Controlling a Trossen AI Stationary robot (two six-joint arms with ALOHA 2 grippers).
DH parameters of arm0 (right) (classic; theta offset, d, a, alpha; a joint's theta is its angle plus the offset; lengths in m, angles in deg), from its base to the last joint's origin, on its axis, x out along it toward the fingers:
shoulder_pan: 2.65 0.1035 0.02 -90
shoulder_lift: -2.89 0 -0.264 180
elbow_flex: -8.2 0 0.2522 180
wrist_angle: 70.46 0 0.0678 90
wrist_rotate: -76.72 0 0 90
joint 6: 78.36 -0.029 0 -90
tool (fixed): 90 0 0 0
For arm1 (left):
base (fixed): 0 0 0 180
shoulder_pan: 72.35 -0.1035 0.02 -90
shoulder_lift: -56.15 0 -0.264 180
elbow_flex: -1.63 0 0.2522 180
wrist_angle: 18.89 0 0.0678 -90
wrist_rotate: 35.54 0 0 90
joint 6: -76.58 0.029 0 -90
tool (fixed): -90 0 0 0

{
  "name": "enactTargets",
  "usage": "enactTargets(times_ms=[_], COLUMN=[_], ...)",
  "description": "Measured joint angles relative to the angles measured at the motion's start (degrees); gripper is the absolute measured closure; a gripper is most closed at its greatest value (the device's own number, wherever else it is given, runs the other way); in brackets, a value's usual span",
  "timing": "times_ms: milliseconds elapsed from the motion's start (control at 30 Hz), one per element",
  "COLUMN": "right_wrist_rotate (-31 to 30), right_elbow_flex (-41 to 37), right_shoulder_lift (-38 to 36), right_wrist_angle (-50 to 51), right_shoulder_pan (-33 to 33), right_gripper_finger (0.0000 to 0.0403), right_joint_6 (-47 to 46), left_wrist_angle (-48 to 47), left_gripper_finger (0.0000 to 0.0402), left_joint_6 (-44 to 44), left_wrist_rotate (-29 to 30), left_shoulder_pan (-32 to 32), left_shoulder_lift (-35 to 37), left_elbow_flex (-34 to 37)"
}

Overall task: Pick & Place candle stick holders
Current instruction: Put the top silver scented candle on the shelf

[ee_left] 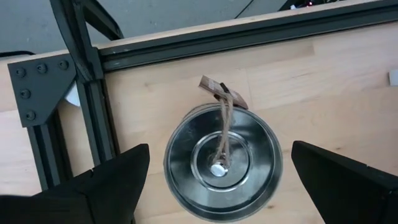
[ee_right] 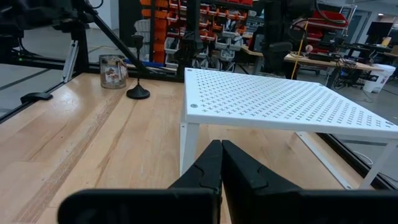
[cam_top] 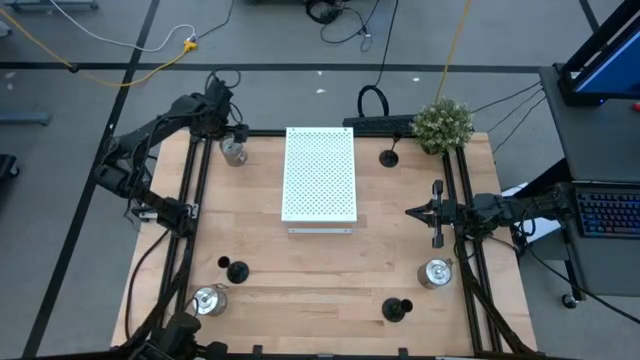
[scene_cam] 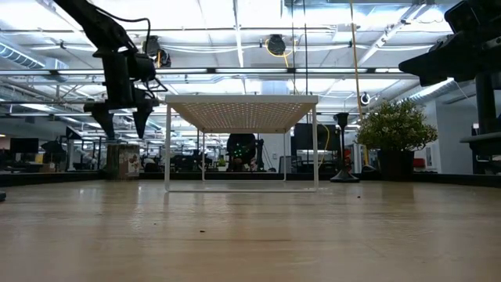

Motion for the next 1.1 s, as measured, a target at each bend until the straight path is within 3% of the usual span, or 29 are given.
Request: enactTargets(times_ms=[600, 1100], right_wrist_rotate=[0.0, 0.0], right_elbow_flex=[0.0, 0.0], right_shoulder_lift=[0.0, 0.0], right_wrist_angle=[0.0, 0.0], right_shoulder_pan=[0.0, 0.0], right_gripper_finger=[0.0403, 0.0403], right_joint_6=[0.0, 0.0], left_wrist_angle=[0.1, 0.6], left_gripper_finger=[0.0002, 0.0002], left_joint_6=[-2.5, -4.9], left_wrist_rotate=[3.9, 3.4], left_shoulder_pan=[2.3, 2.4], left_shoulder_lift=[-0.3, -9.5], left_elbow_flex=[0.0, 0.0])
